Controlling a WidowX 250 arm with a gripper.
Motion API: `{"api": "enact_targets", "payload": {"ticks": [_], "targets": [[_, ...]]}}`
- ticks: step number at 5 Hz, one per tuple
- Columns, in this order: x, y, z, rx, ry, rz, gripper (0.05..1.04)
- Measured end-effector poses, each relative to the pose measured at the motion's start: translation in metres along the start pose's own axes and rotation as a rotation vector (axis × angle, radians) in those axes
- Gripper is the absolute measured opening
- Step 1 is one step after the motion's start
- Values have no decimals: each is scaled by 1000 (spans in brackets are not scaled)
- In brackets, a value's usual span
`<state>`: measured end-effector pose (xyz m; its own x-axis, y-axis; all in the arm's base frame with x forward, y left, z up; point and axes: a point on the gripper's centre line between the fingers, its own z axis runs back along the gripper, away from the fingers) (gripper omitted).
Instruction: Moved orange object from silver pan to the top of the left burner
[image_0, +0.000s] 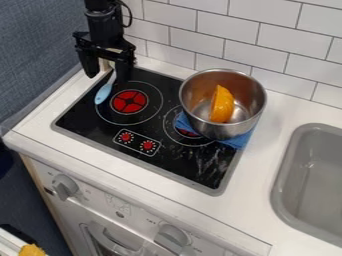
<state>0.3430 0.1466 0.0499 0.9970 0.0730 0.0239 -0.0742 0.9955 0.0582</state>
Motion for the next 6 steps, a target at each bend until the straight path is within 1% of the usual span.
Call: {"api": "enact_targets", "payload": {"ticks": [1,2,3,4,5,6], "targets": [[-4,-3,-14,-19,33,0,1001],[-4,-12,-17,-39,0,-24,1001],[8,-34,18,-13,-90,-94,1001],[15,-74,47,8,-145,-167,1001],[22,-110,60,-35,-163,-209,1001],[24,-155,66,-56,-183,-239,1001]]}}
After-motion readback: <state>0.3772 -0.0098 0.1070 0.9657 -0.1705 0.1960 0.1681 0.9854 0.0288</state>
